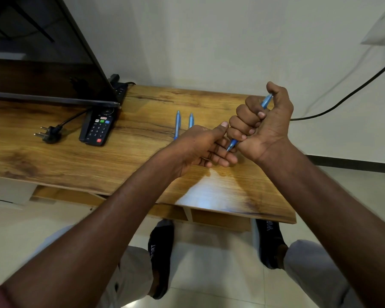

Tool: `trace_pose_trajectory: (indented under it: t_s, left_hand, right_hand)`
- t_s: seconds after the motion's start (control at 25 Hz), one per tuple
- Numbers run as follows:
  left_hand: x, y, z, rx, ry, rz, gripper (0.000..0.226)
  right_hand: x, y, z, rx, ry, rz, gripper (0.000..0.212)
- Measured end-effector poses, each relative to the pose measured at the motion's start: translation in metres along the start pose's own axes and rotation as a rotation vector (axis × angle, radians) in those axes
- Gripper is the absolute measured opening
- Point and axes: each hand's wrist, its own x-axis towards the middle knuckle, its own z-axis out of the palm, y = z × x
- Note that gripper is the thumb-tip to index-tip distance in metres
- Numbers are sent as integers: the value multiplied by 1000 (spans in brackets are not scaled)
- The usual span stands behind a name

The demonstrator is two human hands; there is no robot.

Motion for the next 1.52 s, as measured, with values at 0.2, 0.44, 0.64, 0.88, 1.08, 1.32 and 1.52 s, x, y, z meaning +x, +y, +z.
trace_pose_trajectory:
  t_s: [0.2,0.44,0.64,0.88,1.08,1.32,1.52]
  left_hand:
    - [1,1,0,9,15,-2,58]
    - [0,2,3,-55,36,7,55]
    - [1,2,3,-96,30,15,54]
    - [0,2,2,-108,35,20,53]
    - [1,3,2,-113,48,24,52]
    - [1,3,3,-114,52,23,54]
    - [1,2,1,-107,49,34,52]
  right_hand:
    - [2,1,-1,4,20,-2,63]
    - [2,1,1,10,-18,36,64]
    - [1,1,2,13,1,42,62]
    - [0,1,3,23,-5,20,63]
    - [1,0,1,16,-16,26,62]
    - [0,1,2,0,11,27,60]
    - [0,1,4,-19,14,19,58]
